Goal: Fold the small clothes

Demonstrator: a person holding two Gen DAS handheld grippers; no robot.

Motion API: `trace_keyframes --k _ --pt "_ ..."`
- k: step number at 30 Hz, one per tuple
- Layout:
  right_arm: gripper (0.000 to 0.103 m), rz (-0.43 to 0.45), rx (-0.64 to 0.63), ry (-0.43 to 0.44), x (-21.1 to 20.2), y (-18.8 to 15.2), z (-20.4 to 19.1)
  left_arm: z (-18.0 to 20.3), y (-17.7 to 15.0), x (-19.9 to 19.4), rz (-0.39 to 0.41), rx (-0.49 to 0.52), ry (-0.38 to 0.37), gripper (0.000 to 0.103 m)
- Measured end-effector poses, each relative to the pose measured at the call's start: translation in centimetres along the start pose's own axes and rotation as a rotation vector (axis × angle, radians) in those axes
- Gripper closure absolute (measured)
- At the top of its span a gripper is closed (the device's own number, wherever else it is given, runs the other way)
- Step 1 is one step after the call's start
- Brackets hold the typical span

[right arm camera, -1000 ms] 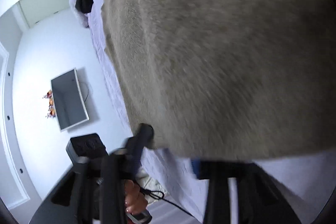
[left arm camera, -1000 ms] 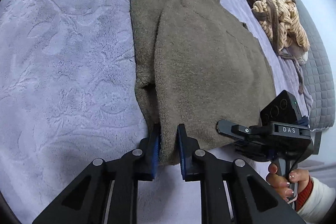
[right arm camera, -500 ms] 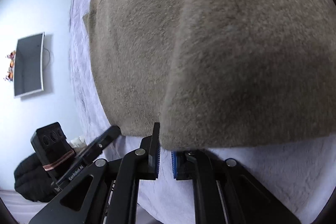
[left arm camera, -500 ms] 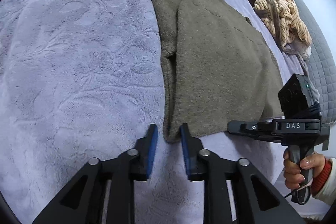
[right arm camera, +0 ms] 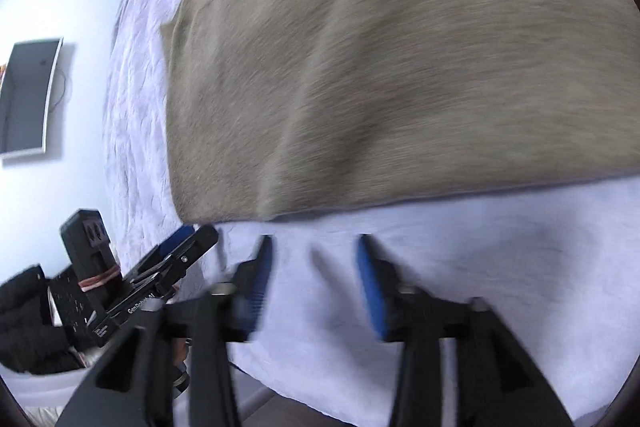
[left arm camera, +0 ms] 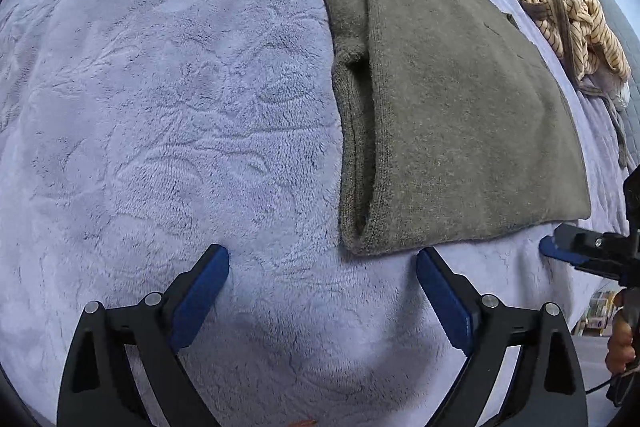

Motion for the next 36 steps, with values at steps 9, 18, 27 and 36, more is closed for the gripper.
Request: trace_keyframes --k 9,18,27,36 --pt "0.047 0.251 0.502 0.027 -4.2 3.6 10.5 2.7 2.2 -4.1 0.093 -0.026 -0.027 0.003" --pt "0.095 0.328 0.598 0.053 -6.2 7.5 14.3 6.6 6.4 0.1 0.12 -0.005 0.031 0.003" --pt "0.095 0.294 0.304 -0.097 -7.4 8.5 17.9 6.6 4.2 3.4 0.064 0.104 0.12 0.003" --pt "0.081 0.269 0.34 -0.162 -10.7 6.3 20.4 6.8 4.0 3.5 0.063 0.092 0.124 0.003"
Point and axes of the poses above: each gripper's, at about its wrist camera, not at the fingertips, and x roughly the way its jaws point, z to its right, y to its top, the point moved 9 cm from there along x, roughly the way its jaws point, and after that the axes turned 10 degrees about z, right-handed, at the moved point
